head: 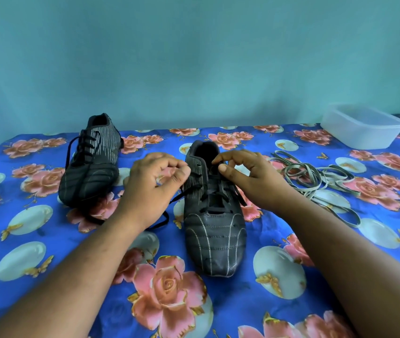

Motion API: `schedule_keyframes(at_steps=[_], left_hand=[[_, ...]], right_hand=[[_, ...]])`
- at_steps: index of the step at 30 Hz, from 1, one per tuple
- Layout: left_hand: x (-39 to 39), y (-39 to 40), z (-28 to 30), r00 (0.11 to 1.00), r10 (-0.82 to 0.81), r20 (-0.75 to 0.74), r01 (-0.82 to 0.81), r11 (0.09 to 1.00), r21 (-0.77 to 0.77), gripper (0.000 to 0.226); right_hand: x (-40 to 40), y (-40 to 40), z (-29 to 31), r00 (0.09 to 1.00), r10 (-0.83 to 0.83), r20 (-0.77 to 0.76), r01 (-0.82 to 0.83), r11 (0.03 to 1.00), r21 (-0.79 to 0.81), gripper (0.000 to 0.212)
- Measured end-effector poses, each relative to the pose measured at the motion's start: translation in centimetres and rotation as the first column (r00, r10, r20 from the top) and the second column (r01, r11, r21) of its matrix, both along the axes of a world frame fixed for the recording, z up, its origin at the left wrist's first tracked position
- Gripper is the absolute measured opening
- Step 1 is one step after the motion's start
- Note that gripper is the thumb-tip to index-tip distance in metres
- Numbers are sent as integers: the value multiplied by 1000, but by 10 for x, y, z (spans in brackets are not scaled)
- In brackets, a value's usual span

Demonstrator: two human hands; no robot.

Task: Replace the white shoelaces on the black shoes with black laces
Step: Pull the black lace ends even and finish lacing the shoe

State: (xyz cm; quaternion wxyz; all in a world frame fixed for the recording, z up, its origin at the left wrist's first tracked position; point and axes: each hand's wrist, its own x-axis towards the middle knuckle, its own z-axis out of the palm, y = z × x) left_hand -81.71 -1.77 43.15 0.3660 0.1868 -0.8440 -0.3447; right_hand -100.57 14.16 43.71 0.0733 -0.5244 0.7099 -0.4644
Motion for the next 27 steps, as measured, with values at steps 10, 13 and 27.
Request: schedule_keyframes(at_steps=[10, 13, 27], left_hand=[[1, -8, 3, 987, 127, -96, -126, 992, 16, 6], [14, -40, 3, 913, 382, -145, -362, 921, 146, 26], [2, 16, 3, 998, 45, 52, -33, 975, -221, 11]], right_hand=[[-1, -2, -2, 1000, 3, -9, -3, 1000, 6, 13], [-4, -4, -3, 1000, -1, -9, 1, 1000, 3, 17], [-4, -5, -3, 1000, 5, -22, -4, 1000, 11, 18]])
